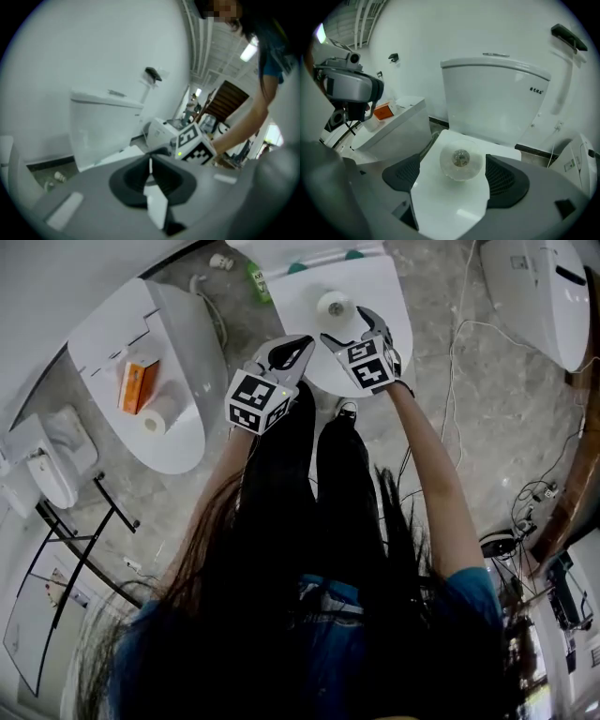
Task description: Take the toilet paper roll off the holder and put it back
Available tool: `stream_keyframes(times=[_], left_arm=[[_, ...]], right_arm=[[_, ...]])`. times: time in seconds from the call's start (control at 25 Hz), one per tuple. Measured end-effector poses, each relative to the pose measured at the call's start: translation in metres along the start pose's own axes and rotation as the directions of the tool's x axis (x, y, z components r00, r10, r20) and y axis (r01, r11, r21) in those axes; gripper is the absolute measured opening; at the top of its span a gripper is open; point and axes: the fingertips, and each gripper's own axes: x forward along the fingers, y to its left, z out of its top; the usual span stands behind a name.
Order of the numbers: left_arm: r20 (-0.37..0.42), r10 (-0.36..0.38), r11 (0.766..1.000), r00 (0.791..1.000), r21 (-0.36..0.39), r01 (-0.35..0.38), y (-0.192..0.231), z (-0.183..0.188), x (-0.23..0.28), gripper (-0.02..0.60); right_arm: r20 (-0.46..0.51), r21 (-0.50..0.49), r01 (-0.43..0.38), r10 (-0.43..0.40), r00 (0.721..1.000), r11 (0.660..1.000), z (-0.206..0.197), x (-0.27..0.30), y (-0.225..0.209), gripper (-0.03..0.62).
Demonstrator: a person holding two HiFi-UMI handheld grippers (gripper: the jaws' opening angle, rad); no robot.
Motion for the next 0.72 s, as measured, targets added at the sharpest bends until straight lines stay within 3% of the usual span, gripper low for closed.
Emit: stream_keyframes(times=[0.16,0.36,0.72], left_arm=[[-0.012,-0.018,1.0,1.0,-0.007,0.018,0.011,-0.011,0.017,0.002],[-0.021,-0.019,1.0,1.0,-0.008,0.019,0.026,-0.017,0.023,0.002],[-0.051,0.018,1.0,0.999,-0.011,-0.018,0.04,-0.027,0.013,0.002]], right_arm=[[-0.083,-0.065,0.044,-0.049,0.995,0.997,-0.015,0.033,-0.014,0.436],[-0.17,-0.139,0.033,-0.057,0.984,0.99,-0.026,0.062,-0.02,0.44],[-0.242,-0.126,0.057,-0.087,0.966,0.99,-0.028,0.077,-0.023,0.439]])
